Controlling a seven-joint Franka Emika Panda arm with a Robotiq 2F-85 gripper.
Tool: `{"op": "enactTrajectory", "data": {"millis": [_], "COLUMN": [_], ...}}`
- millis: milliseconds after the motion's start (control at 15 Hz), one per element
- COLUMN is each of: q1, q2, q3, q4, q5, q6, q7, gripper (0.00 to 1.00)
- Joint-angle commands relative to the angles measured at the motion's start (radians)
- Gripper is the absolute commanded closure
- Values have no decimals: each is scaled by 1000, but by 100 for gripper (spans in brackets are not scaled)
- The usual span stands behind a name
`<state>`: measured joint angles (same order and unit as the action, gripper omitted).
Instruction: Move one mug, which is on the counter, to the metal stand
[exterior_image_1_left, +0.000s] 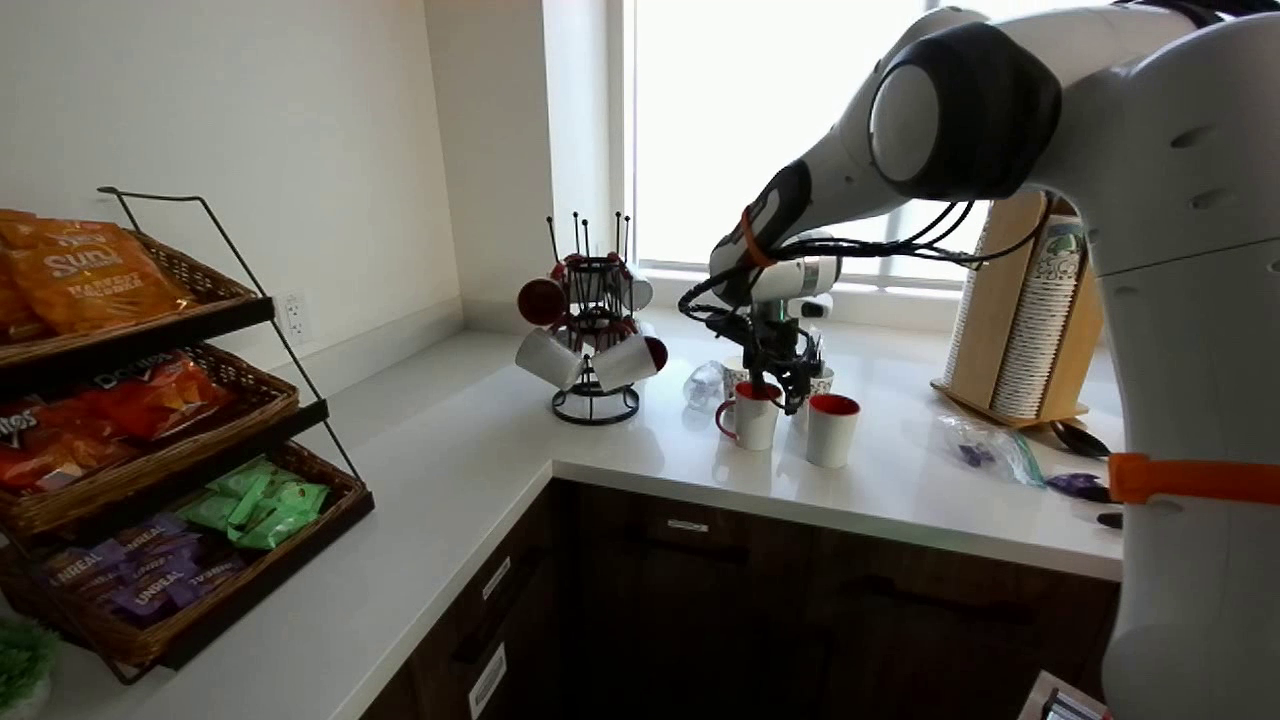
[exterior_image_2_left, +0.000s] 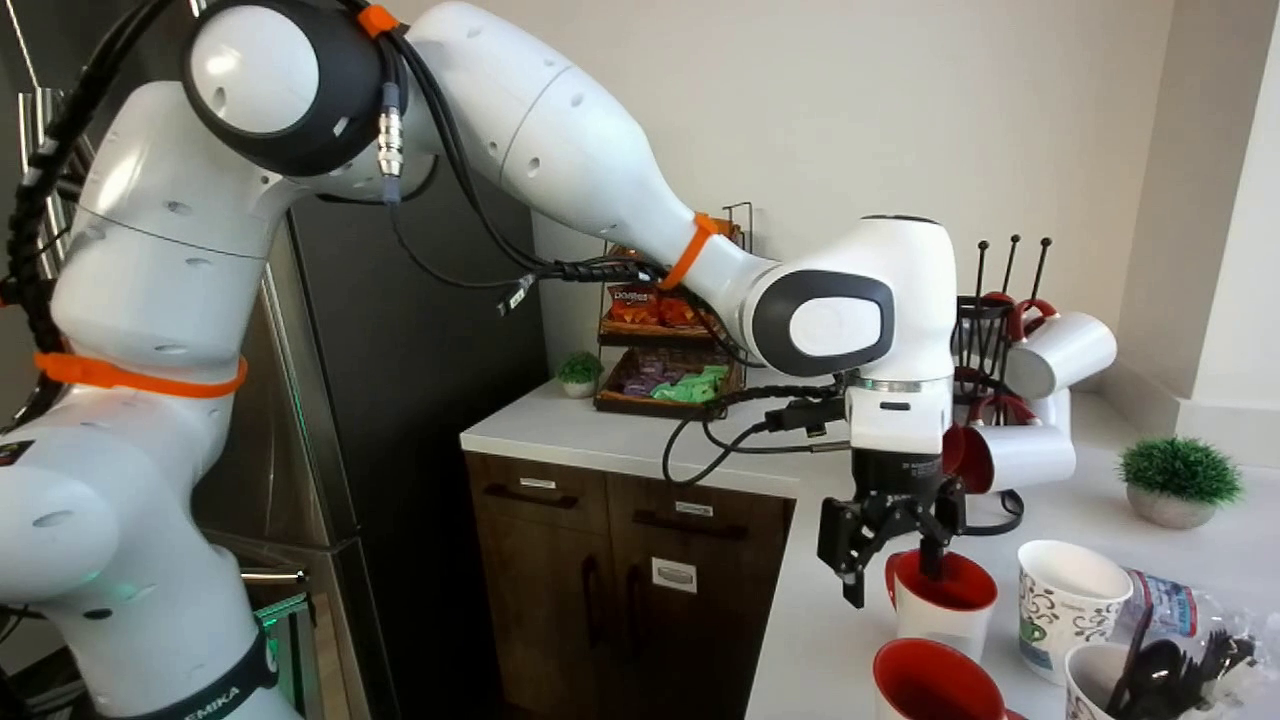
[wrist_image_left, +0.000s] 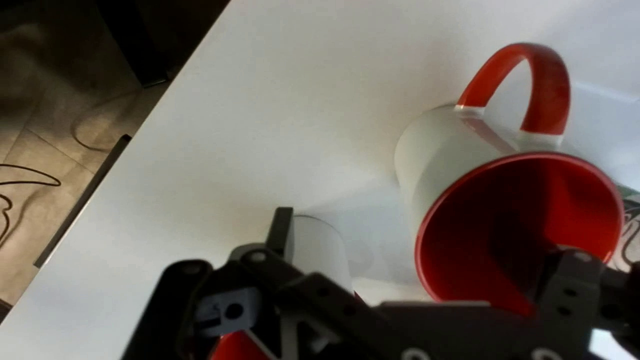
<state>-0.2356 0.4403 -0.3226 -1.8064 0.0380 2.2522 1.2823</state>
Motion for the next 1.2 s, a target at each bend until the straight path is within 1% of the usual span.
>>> {"op": "enactTrajectory", "data": {"millis": [0, 133, 200, 267, 467, 667, 800, 867, 1000, 1067, 1133], "q1": [-4, -13, -16, -16, -24, -32, -35, -35, -34, -36, -34], "q2": [35, 43, 48, 52, 54, 56, 56, 56, 51, 51, 39], "q3": [0, 9, 10, 10, 13, 14, 14, 13, 12, 15, 14], "q4": [25, 24, 27, 28, 30, 35, 32, 31, 23, 22, 14], "q5": [35, 67, 80, 88, 118, 143, 151, 153, 153, 156, 152], "q6": [-12, 9, 9, 11, 18, 35, 57, 65, 93, 88, 83], "q7": [51, 54, 55, 56, 48, 41, 38, 38, 35, 28, 26], "gripper": [4, 14, 31, 33, 59, 83, 97, 100, 99, 97, 98]}}
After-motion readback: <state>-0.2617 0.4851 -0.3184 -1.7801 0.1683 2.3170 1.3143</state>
